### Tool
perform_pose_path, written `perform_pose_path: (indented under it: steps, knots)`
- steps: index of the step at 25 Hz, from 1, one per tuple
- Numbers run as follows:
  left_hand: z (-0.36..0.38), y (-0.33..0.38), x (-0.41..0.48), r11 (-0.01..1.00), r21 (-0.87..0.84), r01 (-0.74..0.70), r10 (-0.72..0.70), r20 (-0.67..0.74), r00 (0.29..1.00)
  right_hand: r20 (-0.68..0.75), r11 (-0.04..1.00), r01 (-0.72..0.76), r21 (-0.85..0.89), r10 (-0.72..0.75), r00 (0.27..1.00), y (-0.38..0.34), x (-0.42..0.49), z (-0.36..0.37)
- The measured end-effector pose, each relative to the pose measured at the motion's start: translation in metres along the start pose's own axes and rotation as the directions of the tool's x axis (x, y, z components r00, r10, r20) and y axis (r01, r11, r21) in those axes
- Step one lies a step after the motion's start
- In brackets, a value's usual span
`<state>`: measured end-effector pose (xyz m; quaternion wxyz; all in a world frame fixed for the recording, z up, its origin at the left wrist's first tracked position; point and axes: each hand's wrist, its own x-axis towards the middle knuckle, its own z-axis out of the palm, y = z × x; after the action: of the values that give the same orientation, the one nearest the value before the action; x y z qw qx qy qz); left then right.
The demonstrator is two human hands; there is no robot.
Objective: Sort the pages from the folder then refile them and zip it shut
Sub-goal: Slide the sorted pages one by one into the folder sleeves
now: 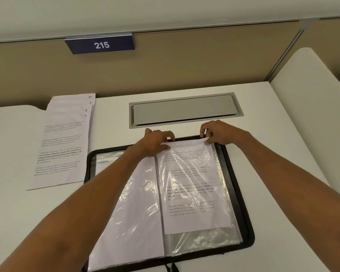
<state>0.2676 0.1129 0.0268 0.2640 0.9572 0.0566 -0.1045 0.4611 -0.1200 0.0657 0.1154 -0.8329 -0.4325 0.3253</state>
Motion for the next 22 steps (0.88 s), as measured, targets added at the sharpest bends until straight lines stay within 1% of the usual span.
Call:
perform_pose_path:
  steps: [3, 5, 8, 12, 14, 17, 19, 22]
  knots:
    - [0.003, 0.0, -0.002, 0.998, 0.032, -0.054, 0.053, 0.014, 0.998, 0.061, 1.0, -0.012, 0.029, 0.01, 0.998, 0.0, -0.003, 0.0]
    - [0.003, 0.003, -0.003, 0.995, 0.063, -0.073, 0.073, 0.004, 0.997, 0.058, 1.0, 0.019, -0.006, -0.018, 0.998, 0.0, -0.003, 0.004]
    - [0.006, 0.006, -0.002, 0.995, 0.057, -0.076, 0.077, -0.003, 0.997, 0.067, 0.997, 0.055, -0.056, -0.051, 0.996, -0.003, -0.004, 0.005]
    - [0.007, 0.011, -0.002, 0.994, 0.081, -0.073, 0.069, 0.055, 0.996, 0.115, 0.997, 0.05, -0.05, -0.044, 0.992, -0.008, -0.005, 0.007]
    - [0.007, 0.013, -0.003, 0.993, 0.086, -0.082, 0.076, 0.068, 0.995, 0.065, 0.996, 0.045, -0.076, -0.04, 0.997, -0.008, -0.006, 0.009]
    - [0.01, 0.014, -0.005, 0.994, 0.063, -0.091, 0.09, 0.024, 0.996, -0.058, 0.985, 0.055, -0.166, -0.066, 0.996, -0.01, -0.008, 0.011]
    - [0.013, 0.017, -0.005, 0.997, 0.041, -0.073, 0.072, 0.024, 0.997, -0.026, 0.983, 0.045, -0.177, -0.05, 0.998, -0.011, -0.01, 0.01]
    - [0.014, 0.023, -0.004, 0.999, 0.022, -0.049, 0.048, 0.061, 0.997, 0.029, 0.993, 0.008, -0.118, -0.005, 1.0, -0.013, -0.012, 0.01]
